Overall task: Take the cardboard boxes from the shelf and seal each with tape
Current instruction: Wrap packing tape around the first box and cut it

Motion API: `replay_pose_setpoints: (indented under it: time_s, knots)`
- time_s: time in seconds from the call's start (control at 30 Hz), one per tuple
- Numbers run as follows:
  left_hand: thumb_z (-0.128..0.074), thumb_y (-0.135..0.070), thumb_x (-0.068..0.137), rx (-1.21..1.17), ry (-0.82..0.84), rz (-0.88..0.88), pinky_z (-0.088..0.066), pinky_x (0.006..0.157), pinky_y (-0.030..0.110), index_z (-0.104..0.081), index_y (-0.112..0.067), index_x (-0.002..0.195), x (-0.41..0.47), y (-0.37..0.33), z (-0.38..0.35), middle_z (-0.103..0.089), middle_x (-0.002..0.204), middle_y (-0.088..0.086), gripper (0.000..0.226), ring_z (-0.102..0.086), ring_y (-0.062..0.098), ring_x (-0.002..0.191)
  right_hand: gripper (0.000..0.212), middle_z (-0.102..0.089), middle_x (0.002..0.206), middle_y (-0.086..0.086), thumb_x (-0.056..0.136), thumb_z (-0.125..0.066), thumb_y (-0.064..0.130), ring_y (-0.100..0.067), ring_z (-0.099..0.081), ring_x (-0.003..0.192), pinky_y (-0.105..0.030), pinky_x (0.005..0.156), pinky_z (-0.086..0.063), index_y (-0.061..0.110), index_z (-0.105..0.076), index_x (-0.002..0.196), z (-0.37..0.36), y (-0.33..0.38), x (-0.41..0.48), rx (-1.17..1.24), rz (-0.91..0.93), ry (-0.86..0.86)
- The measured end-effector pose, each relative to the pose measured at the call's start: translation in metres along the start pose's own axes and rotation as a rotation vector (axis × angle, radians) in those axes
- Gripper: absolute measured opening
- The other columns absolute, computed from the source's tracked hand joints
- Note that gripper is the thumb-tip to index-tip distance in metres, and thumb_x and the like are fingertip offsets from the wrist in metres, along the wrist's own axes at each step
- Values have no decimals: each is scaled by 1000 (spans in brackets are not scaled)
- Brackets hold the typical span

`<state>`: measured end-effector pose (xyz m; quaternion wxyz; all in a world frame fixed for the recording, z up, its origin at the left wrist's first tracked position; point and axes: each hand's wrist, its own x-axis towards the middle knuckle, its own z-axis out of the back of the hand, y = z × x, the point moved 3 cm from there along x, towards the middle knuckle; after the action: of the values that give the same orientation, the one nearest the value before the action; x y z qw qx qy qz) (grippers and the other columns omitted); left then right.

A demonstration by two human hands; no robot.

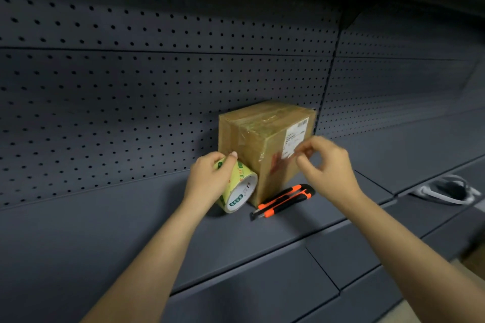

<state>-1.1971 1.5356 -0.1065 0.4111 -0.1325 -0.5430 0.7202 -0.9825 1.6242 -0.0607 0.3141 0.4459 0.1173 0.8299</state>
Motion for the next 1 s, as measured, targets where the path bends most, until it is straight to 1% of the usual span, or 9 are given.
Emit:
replay_pose_setpoints:
  time_s: [0.1,0.17,0.27,0.37,0.47,0.57,0.67,0.8,1.0]
  knots:
    - [-58,-45,94,-6,-24,7,-33,54,31,-62,-8,72,-3,-2,-4,-52,59,-3,43,-49,15,58,11,-66,83,7,83,-65,6,-10,-60,80,-33,76,-51,15,-71,88,-16,-37,-12,-102,34,237]
    - [-58,-45,94,1,-36,5,-35,55,31,-64,-9,74,-7,-4,-7,-55,62,-1,42,-51,15,60,13,-68,93,6,86,-66,11,-10,-61,89,-33,83,-52,16,-72,97,-25,-56,-19,-123,51,393]
    - [-57,-46,94,20,-49,13,-37,56,30,-65,-9,78,-12,-8,-12,-58,66,0,42,-53,15,63,30,-65,120,4,94,-62,26,-13,-55,113,-22,98,-39,17,-67,123,-38,-68,-24,-185,150,641]
    - [-58,-48,93,39,-82,37,-37,58,26,-65,-13,84,-17,-13,-13,-63,78,-2,37,-56,9,70,48,-53,136,7,98,-52,45,-13,-39,126,-32,106,-27,22,-52,140,-40,-73,-24,-273,178,780]
    - [-63,-42,92,-34,-67,6,-40,69,19,-64,-26,96,-19,-14,-13,-64,98,-9,17,-59,3,92,61,-44,135,7,94,-52,56,-14,-30,123,-33,105,-21,27,-41,147,-36,-79,-25,-352,175,880]
    - [-63,-36,92,-39,-5,-30,-45,86,23,-67,-36,97,-15,-12,-12,-64,110,-8,6,-59,7,105,47,-49,112,7,85,-63,58,-10,-31,104,-27,93,-27,29,-56,122,-28,-77,-25,-298,159,848]
    - [-63,-32,93,-94,7,-24,-45,83,20,-70,-33,94,-15,-14,-12,-66,112,-9,8,-60,5,102,40,-47,92,11,82,-73,45,-12,-41,89,-23,69,-33,24,-44,98,-14,-68,-26,-279,103,756]
    - [-62,-26,94,-153,-39,-9,-43,64,13,-70,-27,93,-17,-16,-14,-66,102,-10,8,-57,3,78,29,-51,77,10,90,-65,29,-19,-55,69,-30,52,-37,22,-38,98,8,-52,-31,-368,23,624]
    - [-53,-27,98,-146,-34,11,-39,61,23,-71,-28,98,-14,-15,-14,-67,93,-7,18,-51,7,68,19,-56,69,6,96,-52,34,-18,-53,55,-28,47,-31,25,-39,106,40,-5,-52,-283,-43,382]
